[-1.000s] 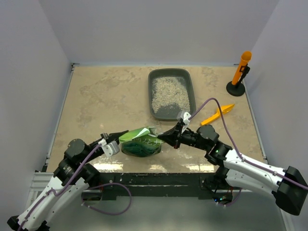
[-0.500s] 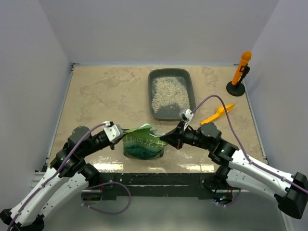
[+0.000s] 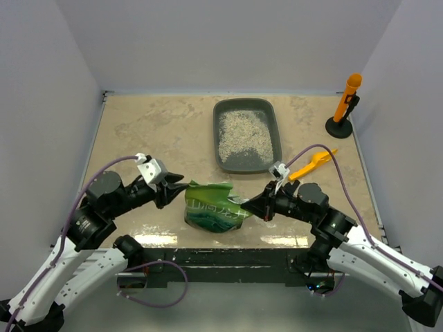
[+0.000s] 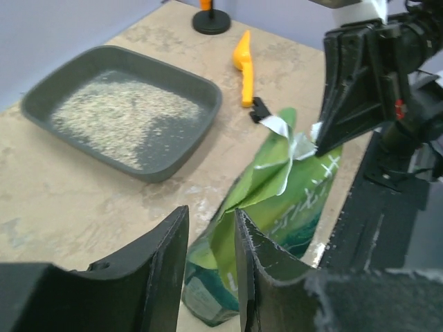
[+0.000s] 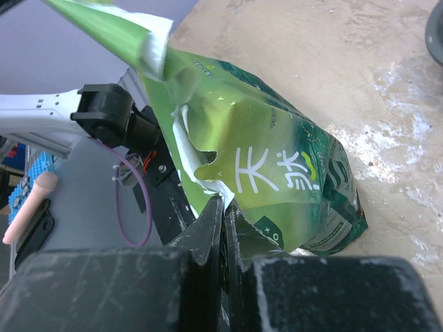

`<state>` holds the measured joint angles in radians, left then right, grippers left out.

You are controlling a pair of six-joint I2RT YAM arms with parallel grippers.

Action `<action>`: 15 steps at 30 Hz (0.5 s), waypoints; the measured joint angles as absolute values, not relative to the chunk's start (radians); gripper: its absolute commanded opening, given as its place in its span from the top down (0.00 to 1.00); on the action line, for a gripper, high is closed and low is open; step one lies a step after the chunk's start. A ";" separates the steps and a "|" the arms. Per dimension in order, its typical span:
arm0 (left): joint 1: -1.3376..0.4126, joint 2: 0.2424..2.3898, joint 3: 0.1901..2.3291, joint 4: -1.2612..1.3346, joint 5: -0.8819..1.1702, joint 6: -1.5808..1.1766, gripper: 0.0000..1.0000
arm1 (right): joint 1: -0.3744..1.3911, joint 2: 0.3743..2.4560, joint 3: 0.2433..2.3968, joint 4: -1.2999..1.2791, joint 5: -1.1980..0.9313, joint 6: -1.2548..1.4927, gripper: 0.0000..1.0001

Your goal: Fill the litter box with clean litter

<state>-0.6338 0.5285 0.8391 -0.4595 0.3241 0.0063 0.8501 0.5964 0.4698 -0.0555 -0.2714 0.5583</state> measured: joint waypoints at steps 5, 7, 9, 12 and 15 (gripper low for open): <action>-0.631 0.538 0.748 -0.373 0.506 -0.065 0.56 | 0.841 0.538 0.486 -0.175 -0.212 0.579 1.00; -0.630 0.566 0.719 -0.339 0.572 -0.094 0.54 | 0.840 0.532 0.524 -0.247 -0.178 0.585 1.00; -0.628 0.598 0.706 -0.302 0.622 -0.118 0.53 | 0.837 0.532 0.556 -0.299 -0.146 0.590 1.00; -0.628 0.632 0.703 -0.268 0.667 -0.144 0.52 | 0.835 0.530 0.597 -0.372 -0.099 0.599 1.00; -0.621 0.636 0.691 -0.244 0.682 -0.157 0.51 | 0.835 0.528 0.622 -0.423 -0.070 0.608 1.00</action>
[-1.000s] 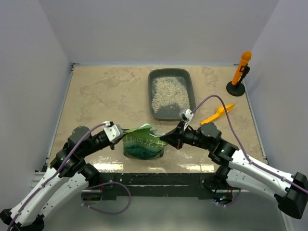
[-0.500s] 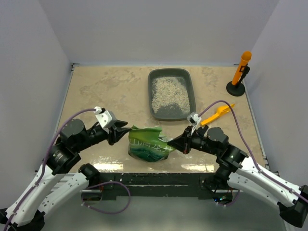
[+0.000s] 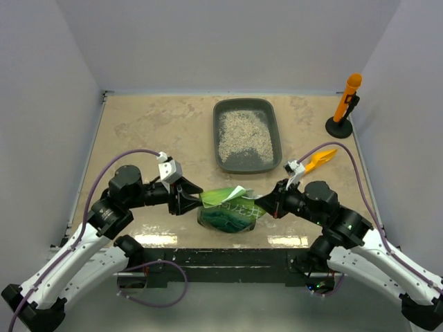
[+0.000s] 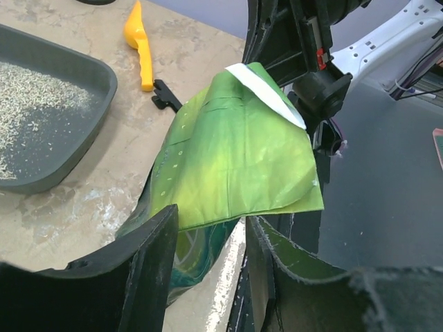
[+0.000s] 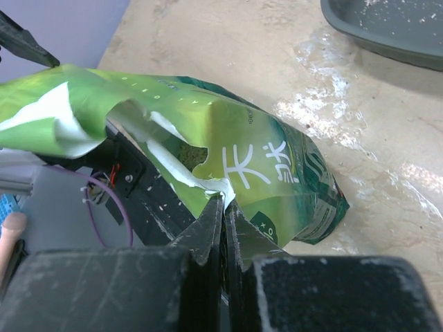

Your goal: Fill the litter box with clean litter

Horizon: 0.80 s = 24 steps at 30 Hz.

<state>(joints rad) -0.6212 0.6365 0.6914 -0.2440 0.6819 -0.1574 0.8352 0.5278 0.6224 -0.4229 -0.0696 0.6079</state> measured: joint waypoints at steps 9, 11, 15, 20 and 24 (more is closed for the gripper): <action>-0.606 0.673 0.605 -0.184 0.715 -0.200 0.51 | 0.835 0.476 0.638 -0.516 -0.041 0.641 1.00; -0.604 0.691 0.590 -0.179 0.722 -0.202 0.51 | 0.835 0.467 0.640 -0.532 -0.035 0.645 1.00; -0.603 0.712 0.584 -0.150 0.734 -0.211 0.50 | 0.835 0.455 0.641 -0.550 -0.034 0.653 1.00; -0.602 0.746 0.576 -0.025 0.784 -0.255 0.50 | 0.834 0.455 0.641 -0.547 -0.036 0.659 1.00; -0.602 0.784 0.556 0.101 0.830 -0.316 0.50 | 0.834 0.458 0.641 -0.544 -0.038 0.663 1.00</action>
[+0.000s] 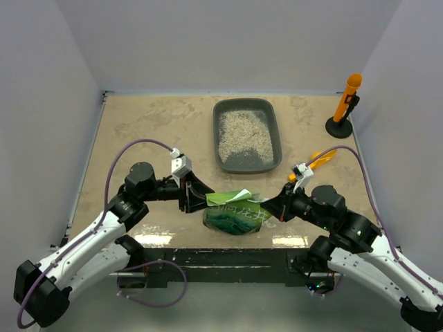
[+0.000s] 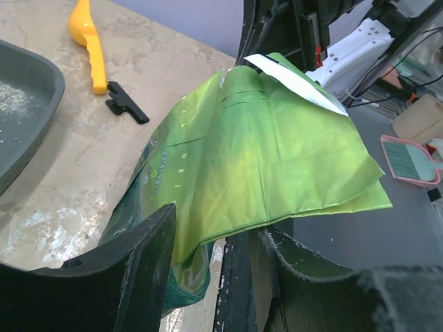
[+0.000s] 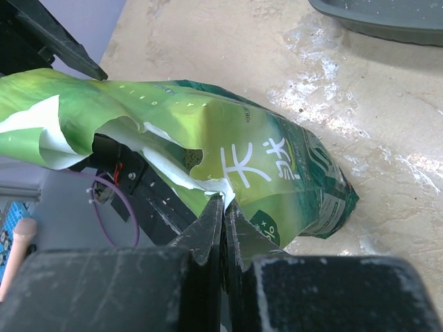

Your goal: Fill the litter box with clean litter

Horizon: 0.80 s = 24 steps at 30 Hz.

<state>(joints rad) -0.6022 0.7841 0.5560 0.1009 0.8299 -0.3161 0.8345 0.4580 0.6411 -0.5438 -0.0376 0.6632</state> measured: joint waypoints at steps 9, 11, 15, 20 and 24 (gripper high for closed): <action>-0.602 0.877 0.501 0.344 0.898 -0.428 0.97 | 0.834 0.465 0.641 -0.539 -0.044 0.675 1.00; -0.600 0.907 0.501 0.374 0.907 -0.442 1.00 | 0.834 0.464 0.641 -0.545 -0.046 0.681 1.00; -0.596 0.966 0.509 0.421 0.942 -0.482 1.00 | 0.831 0.465 0.641 -0.565 -0.046 0.697 1.00; -0.591 0.965 0.547 0.324 0.937 -0.473 1.00 | 0.830 0.448 0.641 -0.586 -0.045 0.757 1.00; -0.554 0.924 0.579 0.175 0.929 -0.427 1.00 | 0.831 0.402 0.634 -0.588 -0.078 0.830 1.00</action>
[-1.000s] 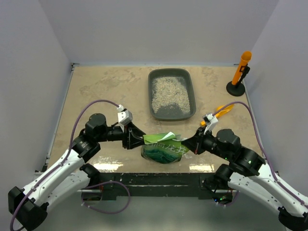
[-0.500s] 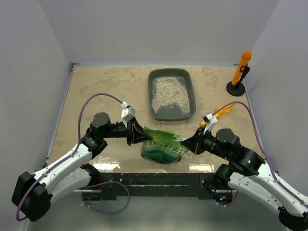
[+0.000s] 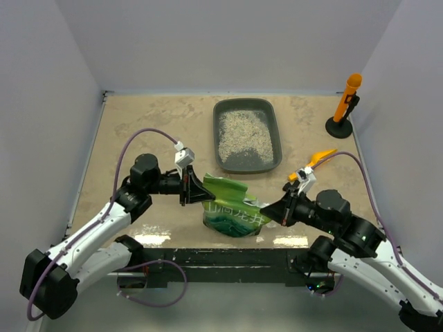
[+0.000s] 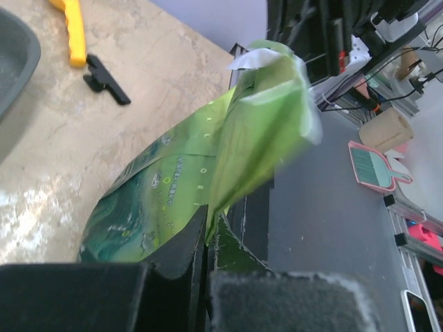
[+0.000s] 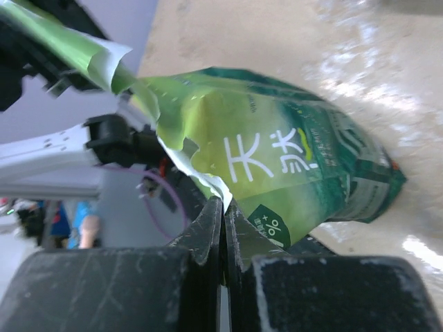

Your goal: Fill the litter box with clean litter

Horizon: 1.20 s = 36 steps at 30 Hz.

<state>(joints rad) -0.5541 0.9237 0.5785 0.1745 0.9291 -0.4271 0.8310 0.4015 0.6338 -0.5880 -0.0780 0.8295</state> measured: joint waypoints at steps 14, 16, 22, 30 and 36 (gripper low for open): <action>-0.324 1.052 0.575 -0.020 1.151 -0.399 1.00 | 0.829 0.257 0.593 -0.704 -0.066 0.908 0.37; -0.316 1.076 0.575 -0.025 1.158 -0.400 1.00 | 0.829 0.293 0.640 -0.752 -0.030 0.864 0.35; -0.311 1.126 0.579 -0.056 1.180 -0.400 1.00 | 0.829 0.505 0.849 -0.715 -0.018 0.678 0.32; -0.318 1.153 0.608 -0.099 1.200 -0.425 1.00 | 0.829 0.717 1.025 -0.712 -0.054 0.450 0.30; -0.387 1.162 0.647 -0.001 1.203 -0.543 1.00 | 0.829 0.724 1.120 -0.642 -0.157 0.354 0.26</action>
<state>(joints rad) -0.3870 1.1618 0.6468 -0.0006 1.2030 -0.5430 0.8291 0.7238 1.1202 -0.6418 -0.1566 0.3538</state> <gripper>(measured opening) 0.018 0.714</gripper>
